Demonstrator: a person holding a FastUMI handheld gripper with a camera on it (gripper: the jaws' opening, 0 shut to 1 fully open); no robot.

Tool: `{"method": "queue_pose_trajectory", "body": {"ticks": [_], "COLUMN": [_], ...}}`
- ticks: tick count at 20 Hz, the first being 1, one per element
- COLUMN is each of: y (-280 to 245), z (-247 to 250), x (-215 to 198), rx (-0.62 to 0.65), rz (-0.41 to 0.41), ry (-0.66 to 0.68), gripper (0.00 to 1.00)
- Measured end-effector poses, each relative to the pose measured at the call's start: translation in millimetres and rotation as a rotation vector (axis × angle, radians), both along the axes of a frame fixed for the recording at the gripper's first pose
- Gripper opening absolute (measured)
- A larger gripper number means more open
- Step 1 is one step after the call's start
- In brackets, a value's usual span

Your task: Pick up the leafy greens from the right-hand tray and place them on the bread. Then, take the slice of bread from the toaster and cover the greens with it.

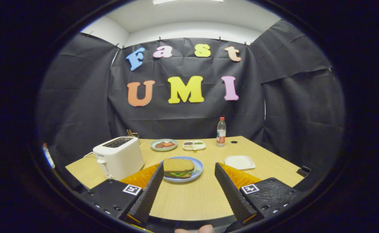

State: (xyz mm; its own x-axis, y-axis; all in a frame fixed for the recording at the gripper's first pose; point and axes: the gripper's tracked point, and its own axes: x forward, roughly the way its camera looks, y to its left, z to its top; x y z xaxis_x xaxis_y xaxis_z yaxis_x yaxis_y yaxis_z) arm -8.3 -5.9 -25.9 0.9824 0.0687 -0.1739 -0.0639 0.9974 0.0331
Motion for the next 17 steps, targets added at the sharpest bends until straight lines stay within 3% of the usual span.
{"method": "queue_pose_trajectory", "body": {"ticks": [17], "y": [15.4], "z": [0.3], "x": [4.3], "rx": [0.042], "rz": [0.03], "ry": [0.03], "gripper": [0.96]}}
